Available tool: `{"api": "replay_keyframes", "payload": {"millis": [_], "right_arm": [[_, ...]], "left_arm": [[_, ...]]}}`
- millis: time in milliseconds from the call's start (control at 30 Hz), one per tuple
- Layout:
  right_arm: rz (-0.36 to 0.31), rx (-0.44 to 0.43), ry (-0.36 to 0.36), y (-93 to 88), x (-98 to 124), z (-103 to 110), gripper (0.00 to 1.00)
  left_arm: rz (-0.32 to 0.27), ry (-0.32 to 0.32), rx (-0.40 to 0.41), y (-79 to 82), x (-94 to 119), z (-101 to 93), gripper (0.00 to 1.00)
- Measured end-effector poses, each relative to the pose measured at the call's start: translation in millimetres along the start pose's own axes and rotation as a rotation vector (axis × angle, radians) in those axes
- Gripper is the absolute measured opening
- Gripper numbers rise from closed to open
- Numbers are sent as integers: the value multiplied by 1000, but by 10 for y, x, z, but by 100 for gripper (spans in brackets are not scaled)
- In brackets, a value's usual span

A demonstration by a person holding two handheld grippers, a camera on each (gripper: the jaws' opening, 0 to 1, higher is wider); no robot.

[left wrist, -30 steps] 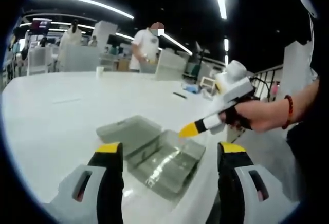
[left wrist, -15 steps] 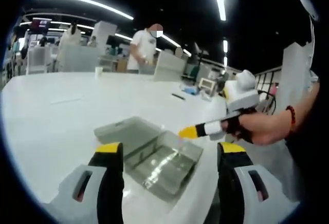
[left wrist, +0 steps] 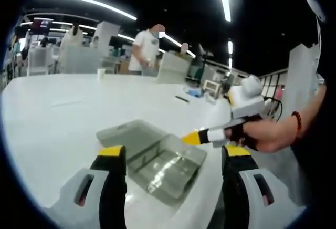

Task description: Insert the divider into the dual guide fixture by aligning both edges with the guide slots and pushing it downward to the bottom, including one-sided entry, uneven engagement, binding, and posture correction.

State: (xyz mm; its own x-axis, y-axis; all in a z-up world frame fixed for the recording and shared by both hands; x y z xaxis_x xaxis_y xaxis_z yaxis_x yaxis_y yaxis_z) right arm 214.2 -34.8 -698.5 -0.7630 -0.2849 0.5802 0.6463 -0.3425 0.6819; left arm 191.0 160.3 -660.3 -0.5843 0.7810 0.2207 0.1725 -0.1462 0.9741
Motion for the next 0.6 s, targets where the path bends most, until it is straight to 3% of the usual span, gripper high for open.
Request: {"api": "replay_keyframes", "payload": {"millis": [600], "right_arm": [[-1,43,-18,-34,-18,-4,0]], "left_arm": [[-6,10,1,21,15,12,72]]}}
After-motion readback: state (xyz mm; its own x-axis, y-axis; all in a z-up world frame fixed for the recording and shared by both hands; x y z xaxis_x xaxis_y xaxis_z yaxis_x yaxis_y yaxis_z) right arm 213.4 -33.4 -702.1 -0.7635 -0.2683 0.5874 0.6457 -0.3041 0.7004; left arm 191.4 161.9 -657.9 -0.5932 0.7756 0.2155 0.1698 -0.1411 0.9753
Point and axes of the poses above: the point that each gripper's makers call its tool centre point, and the gripper's own axes: x roughly backward along the fingers, z roughly to its left, y roughly out of its top, the point moved 8 cm from there along x, roughly backward along the fingers, and after that the axes turned 14 degrees about -x, right-handed, at the moved point
